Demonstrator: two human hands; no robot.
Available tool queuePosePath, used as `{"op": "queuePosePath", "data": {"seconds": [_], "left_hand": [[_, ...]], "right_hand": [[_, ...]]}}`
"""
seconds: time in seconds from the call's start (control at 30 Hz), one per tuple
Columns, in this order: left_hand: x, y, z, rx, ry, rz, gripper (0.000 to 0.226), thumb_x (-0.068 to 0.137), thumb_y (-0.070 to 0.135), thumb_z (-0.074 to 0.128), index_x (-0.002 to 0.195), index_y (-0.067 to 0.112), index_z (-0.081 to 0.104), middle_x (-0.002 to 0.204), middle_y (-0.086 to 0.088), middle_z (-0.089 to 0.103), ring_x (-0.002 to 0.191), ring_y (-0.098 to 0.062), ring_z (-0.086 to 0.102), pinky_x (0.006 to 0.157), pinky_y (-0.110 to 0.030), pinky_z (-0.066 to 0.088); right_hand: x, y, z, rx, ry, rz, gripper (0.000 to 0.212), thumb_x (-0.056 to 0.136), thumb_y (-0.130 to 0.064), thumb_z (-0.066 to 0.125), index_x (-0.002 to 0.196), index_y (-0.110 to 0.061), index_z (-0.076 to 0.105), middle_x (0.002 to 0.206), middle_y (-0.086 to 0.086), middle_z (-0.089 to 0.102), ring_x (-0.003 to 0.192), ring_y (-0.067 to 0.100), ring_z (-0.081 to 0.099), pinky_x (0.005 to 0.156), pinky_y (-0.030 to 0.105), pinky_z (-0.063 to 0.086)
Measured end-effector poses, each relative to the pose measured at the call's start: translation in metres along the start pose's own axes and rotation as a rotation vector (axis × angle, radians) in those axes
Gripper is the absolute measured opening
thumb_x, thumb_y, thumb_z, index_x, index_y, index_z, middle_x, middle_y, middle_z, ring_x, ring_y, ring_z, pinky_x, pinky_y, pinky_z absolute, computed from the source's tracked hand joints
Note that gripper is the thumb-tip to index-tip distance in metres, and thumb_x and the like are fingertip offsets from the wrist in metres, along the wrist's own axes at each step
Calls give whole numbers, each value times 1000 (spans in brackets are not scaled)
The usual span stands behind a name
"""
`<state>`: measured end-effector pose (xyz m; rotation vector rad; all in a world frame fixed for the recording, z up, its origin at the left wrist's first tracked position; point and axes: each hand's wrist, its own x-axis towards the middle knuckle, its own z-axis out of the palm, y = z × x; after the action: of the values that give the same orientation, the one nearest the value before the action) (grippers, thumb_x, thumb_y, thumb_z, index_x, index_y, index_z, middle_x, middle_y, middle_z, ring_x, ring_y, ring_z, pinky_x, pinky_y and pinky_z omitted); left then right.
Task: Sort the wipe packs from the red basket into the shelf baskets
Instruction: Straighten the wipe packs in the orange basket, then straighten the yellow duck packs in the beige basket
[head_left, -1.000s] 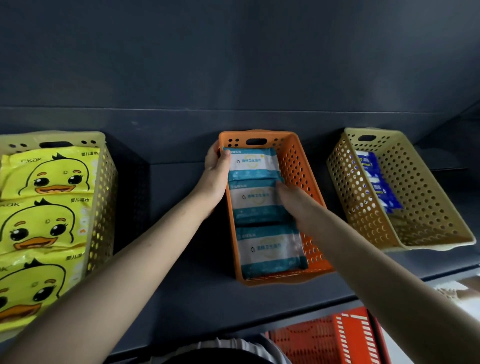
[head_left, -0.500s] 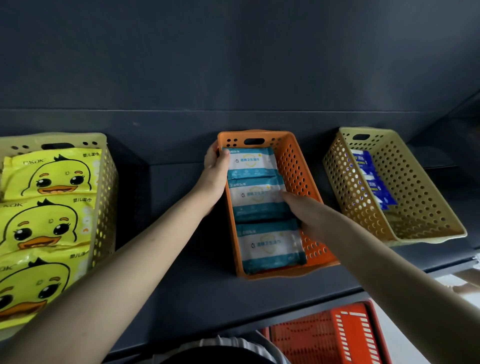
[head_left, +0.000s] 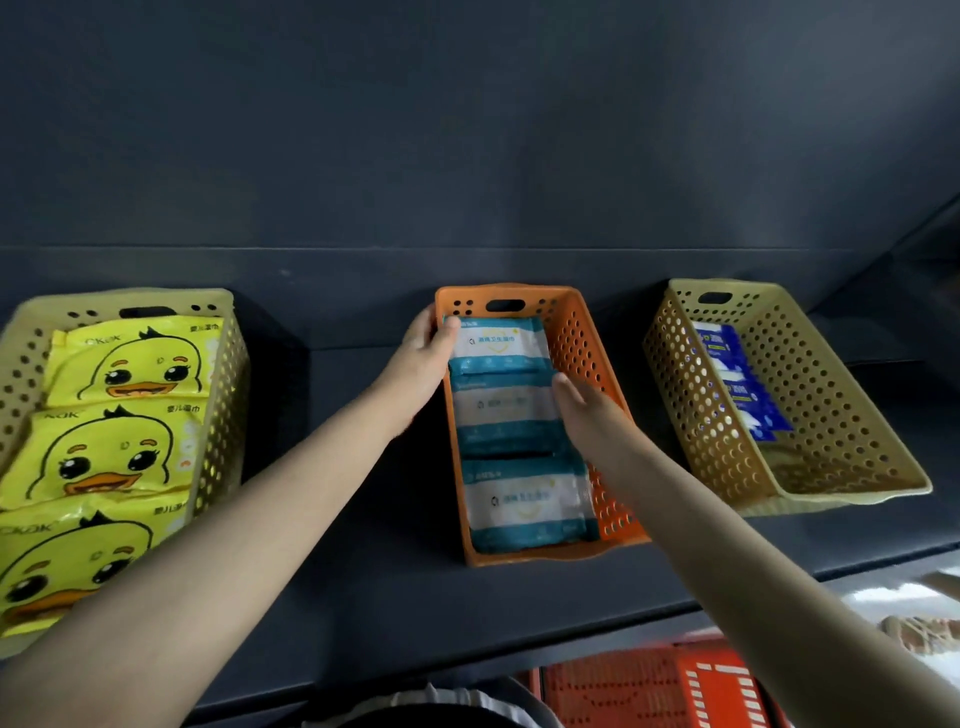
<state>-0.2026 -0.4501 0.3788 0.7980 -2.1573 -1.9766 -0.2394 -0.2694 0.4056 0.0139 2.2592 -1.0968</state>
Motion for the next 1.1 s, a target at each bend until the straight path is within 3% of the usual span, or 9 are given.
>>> {"op": "queuePosePath", "data": {"seconds": [0.1, 0.3, 0.37, 0.47, 0.53, 0.67, 0.83, 1.03, 1.1], "left_hand": [[-5, 5, -21, 93, 39, 0, 54, 99, 42, 47, 147, 21, 36, 149, 3, 43, 134, -11, 40, 103, -20, 27], [-40, 21, -122, 130, 143, 256, 23, 98, 23, 54, 117, 32, 61, 122, 11, 63, 118, -12, 58, 108, -43, 42], [-57, 24, -167, 140, 239, 303, 22, 99, 19, 52, 116, 30, 61, 121, 10, 63, 115, -9, 59, 107, -38, 43], [-82, 17, -232, 221, 396, 316, 25, 99, 19, 50, 121, 21, 62, 118, 9, 63, 100, 11, 57, 94, -8, 40], [-90, 2, -270, 291, 455, 259, 28, 100, 20, 49, 125, 18, 61, 119, 6, 62, 101, 6, 57, 83, 1, 36], [-90, -36, -316, 387, 416, 185, 37, 101, 22, 45, 136, 9, 52, 142, -9, 50, 132, -20, 44, 105, -19, 27], [-88, -65, -321, 170, 198, 18, 61, 102, 47, 31, 155, 23, 12, 162, 2, 14, 147, -16, 17, 120, -35, 13], [-83, -76, -324, 122, 219, -3, 55, 103, 43, 24, 155, 30, 11, 161, 7, 16, 146, -17, 21, 117, -37, 18], [-81, -78, -324, 110, 211, 6, 56, 103, 45, 23, 155, 29, 10, 161, 7, 16, 146, -17, 21, 116, -35, 18]], "right_hand": [[-8, -26, 2, 102, 62, -187, 51, 97, -52, 38, 142, -29, 41, 135, 1, 55, 123, 22, 54, 101, 44, 46], [-36, -76, 49, 137, 86, -452, 41, 99, -35, 48, 136, -18, 51, 128, -4, 58, 127, 13, 49, 98, 21, 37], [-46, -90, 78, 158, 58, -506, 37, 98, -32, 49, 132, -17, 55, 126, -7, 59, 125, 7, 49, 97, 11, 32], [-66, -110, 126, 191, -29, -545, 34, 99, -33, 49, 129, -20, 58, 118, -17, 57, 115, -2, 49, 81, -4, 30], [-75, -119, 162, 218, -122, -517, 30, 99, -34, 48, 124, -22, 61, 114, -18, 59, 112, -1, 52, 89, 3, 35], [-84, -135, 231, 232, -279, -450, 46, 92, -52, 49, 127, -24, 60, 124, -9, 63, 122, 10, 54, 106, 31, 40], [-81, -150, 286, 43, -186, -342, 54, 100, -47, 37, 149, -24, 32, 152, 1, 37, 140, 23, 34, 109, 36, 33], [-66, -147, 320, -366, -61, -377, 63, 102, -44, 34, 154, -34, 1, 162, 0, -2, 146, 25, 19, 107, 35, 33], [-62, -141, 333, -553, -65, -403, 62, 100, -50, 30, 151, -42, -5, 159, 0, -22, 148, 28, -6, 117, 44, 17]]}}
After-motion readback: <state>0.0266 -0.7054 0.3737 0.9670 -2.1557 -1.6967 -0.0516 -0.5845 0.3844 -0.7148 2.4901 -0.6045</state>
